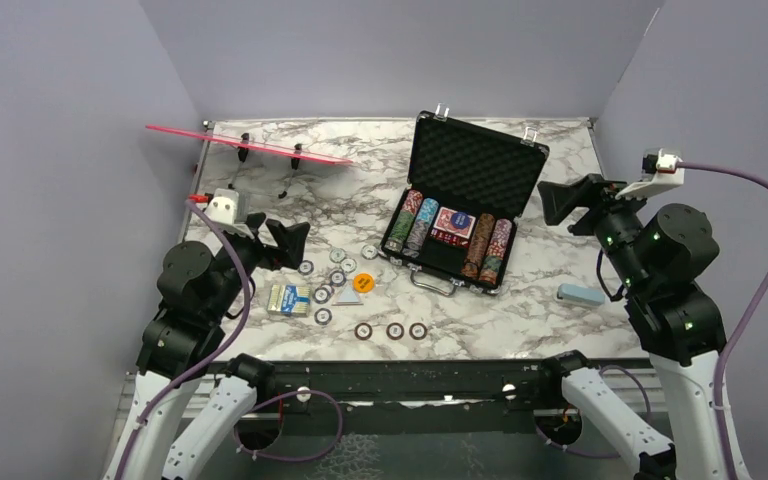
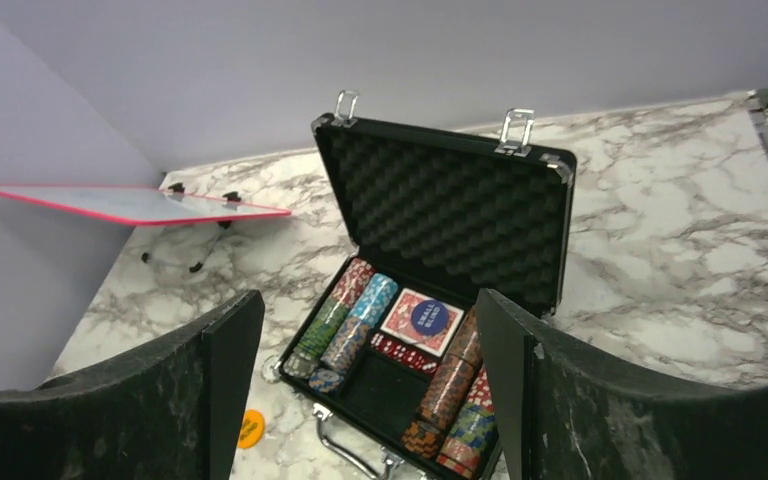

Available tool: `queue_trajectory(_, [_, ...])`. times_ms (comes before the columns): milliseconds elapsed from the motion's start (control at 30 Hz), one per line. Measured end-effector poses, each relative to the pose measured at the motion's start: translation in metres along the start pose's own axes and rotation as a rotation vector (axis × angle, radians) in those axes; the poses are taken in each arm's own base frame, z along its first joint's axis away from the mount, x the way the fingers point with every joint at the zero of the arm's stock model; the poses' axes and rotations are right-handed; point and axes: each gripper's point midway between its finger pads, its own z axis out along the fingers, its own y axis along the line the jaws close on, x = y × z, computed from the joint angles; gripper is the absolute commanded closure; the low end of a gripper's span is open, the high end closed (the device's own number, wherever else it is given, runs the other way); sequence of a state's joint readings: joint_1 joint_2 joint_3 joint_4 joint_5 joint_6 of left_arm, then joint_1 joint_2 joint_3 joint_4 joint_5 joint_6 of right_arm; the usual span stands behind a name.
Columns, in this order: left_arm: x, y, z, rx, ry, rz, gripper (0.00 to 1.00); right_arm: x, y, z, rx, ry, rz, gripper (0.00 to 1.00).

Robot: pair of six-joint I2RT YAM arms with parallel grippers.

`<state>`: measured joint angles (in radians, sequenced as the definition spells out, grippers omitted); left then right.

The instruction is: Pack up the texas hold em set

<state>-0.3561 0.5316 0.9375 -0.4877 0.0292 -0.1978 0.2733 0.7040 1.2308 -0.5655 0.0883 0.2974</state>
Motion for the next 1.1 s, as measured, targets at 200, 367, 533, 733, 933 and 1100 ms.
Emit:
queue_trajectory(200, [-0.003,-0.013,-0.002,0.072,-0.053,-0.031,0.02,0.022,0.008,0.0,-0.077,0.069,0.021,0.1])
queue_trajectory(367, [-0.002,-0.023,-0.004,0.129,-0.101,-0.074,0.01,0.063,0.024,0.002,-0.21,0.189,0.032,0.12])
queue_trajectory(533, [0.002,-0.025,-0.005,0.142,-0.129,-0.139,0.01,0.119,0.045,0.007,-0.386,0.366,0.082,0.18])
queue_trajectory(733, [0.009,-0.021,-0.005,0.11,-0.128,-0.239,0.01,0.183,0.059,0.01,-0.524,0.553,0.211,0.21])
queue_trajectory(933, [0.005,-0.013,-0.005,0.053,-0.127,-0.29,0.01,0.208,0.097,0.01,-0.648,0.626,0.198,0.19])
queue_trajectory(1100, [-0.031,-0.01,-0.009,0.007,-0.174,-0.288,0.01,0.249,0.153,0.004,-0.741,0.722,0.086,0.16])
